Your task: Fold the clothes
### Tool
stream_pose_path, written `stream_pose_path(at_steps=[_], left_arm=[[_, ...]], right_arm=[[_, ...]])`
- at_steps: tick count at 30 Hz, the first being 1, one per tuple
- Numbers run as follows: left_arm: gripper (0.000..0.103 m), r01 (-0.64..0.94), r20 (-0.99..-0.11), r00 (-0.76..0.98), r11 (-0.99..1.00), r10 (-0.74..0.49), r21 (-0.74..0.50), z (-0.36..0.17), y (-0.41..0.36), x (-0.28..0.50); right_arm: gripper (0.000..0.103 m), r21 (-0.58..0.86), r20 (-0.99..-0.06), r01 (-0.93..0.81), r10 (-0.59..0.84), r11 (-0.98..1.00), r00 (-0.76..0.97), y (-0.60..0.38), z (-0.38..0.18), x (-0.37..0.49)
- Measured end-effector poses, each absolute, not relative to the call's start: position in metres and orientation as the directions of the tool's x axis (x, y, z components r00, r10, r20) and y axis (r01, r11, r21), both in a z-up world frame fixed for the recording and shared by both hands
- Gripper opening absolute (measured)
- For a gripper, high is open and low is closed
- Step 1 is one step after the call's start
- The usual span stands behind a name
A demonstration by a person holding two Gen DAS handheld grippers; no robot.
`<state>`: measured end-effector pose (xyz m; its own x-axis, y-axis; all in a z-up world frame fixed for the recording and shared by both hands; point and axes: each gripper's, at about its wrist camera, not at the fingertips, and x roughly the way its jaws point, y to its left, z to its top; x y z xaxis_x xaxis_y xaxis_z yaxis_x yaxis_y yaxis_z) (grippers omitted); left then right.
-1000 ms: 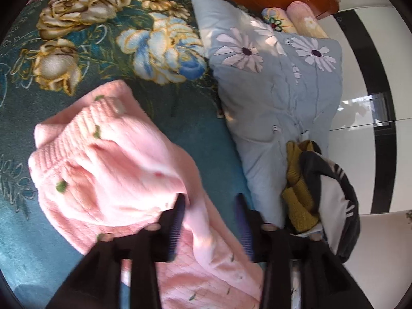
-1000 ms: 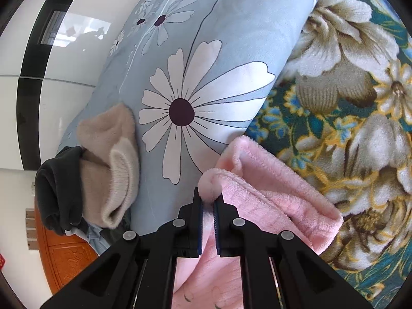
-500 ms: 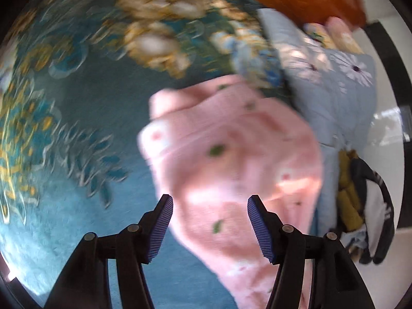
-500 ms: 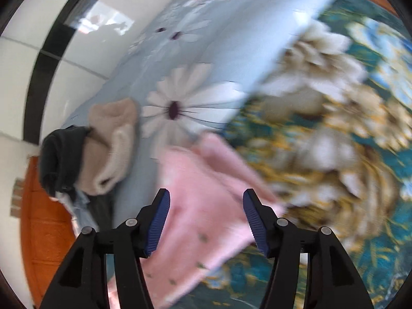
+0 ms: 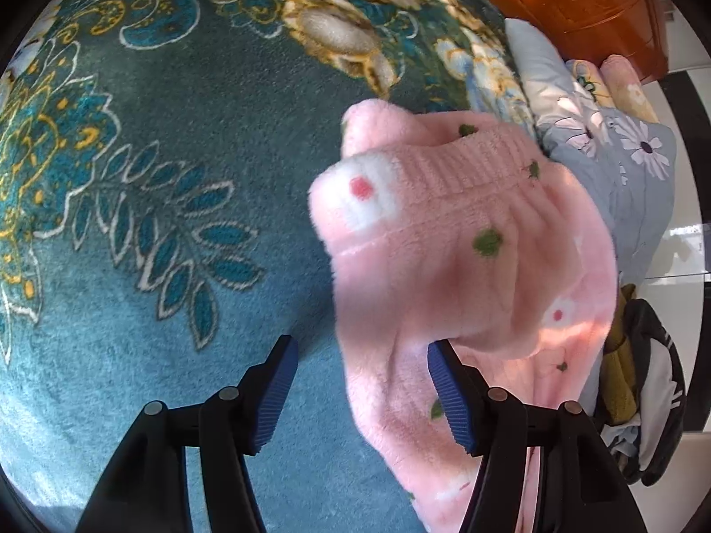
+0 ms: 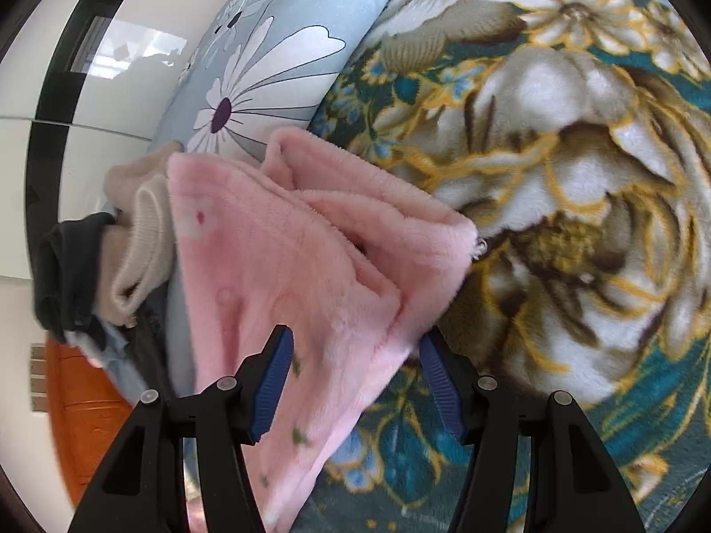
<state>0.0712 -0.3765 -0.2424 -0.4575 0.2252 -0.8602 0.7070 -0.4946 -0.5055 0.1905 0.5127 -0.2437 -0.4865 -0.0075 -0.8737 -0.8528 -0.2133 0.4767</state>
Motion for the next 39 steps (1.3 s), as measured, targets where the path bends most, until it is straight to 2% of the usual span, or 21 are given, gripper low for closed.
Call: stream_pose_path(at_steps=[4,6,8,9,10,11,14,17,21,28,30,33,37,39], left_arm=[[0.064,0.693,-0.846,-0.476,-0.491,0.24,-0.528,-0.244,-0.377,0.066],[0.063,0.69,-0.841,-0.483,-0.487,0.242,-0.536,-0.245,-0.375,0.064],[0.06,0.687,-0.834,-0.496,-0.479,0.241,-0.547,-0.245,-0.374,0.064],[0.055,0.687,-0.833,-0.497,-0.475,0.243,-0.549,-0.245,-0.373,0.063],[0.038,0.691,-0.834,-0.494,-0.47,0.247,-0.549,-0.246,-0.372,0.063],[0.027,0.696,-0.834,-0.492,-0.462,0.25,-0.55,-0.246,-0.371,0.063],[0.014,0.713,-0.819,-0.518,-0.405,0.247,-0.573,-0.24,-0.373,0.068],[0.011,0.707,-0.8,-0.555,-0.378,0.226,-0.597,-0.222,-0.374,0.069],[0.01,0.623,-0.793,-0.578,-0.524,0.19,-0.58,-0.179,-0.365,0.057],[0.01,0.389,-0.684,-0.696,-0.685,0.22,-0.616,-0.089,-0.37,0.065],[0.01,0.362,-0.669,-0.712,-0.704,0.215,-0.611,-0.081,-0.383,0.082],[0.01,0.414,-0.717,-0.677,-0.72,0.165,-0.557,-0.101,-0.407,0.121],[0.01,0.593,-0.807,-0.563,-0.592,0.18,-0.546,-0.181,-0.443,0.164],[0.01,0.622,-0.795,-0.571,-0.524,0.204,-0.582,-0.203,-0.449,0.183]], right_arm=[[0.059,0.482,-0.867,-0.839,0.002,-0.251,-0.499,0.51,-0.247,0.186],[0.044,0.484,-0.866,-0.831,-0.016,-0.276,-0.499,0.51,-0.247,0.183],[0.034,0.493,-0.862,-0.827,-0.024,-0.271,-0.506,0.51,-0.246,0.18],[0.027,0.499,-0.859,-0.823,-0.028,-0.27,-0.512,0.51,-0.245,0.179],[0.024,0.498,-0.859,-0.822,-0.03,-0.278,-0.511,0.509,-0.243,0.177],[0.021,0.496,-0.86,-0.821,-0.03,-0.282,-0.509,0.508,-0.241,0.175],[0.016,0.507,-0.855,-0.813,-0.042,-0.286,-0.518,0.506,-0.234,0.168],[0.014,0.542,-0.832,-0.789,-0.052,-0.29,-0.553,0.505,-0.223,0.162],[0.012,0.593,-0.792,-0.736,-0.07,-0.326,-0.607,0.502,-0.198,0.156],[0.011,0.679,-0.698,-0.587,-0.141,-0.44,-0.702,0.49,-0.126,0.163],[0.011,0.664,-0.704,-0.565,-0.154,-0.49,-0.693,0.484,-0.112,0.175],[0.011,0.595,-0.774,-0.608,-0.171,-0.525,-0.609,0.479,-0.127,0.212],[0.011,0.502,-0.86,-0.735,-0.172,-0.455,-0.48,0.48,-0.183,0.255],[0.011,0.467,-0.884,-0.781,-0.179,-0.414,-0.433,0.478,-0.207,0.271]])
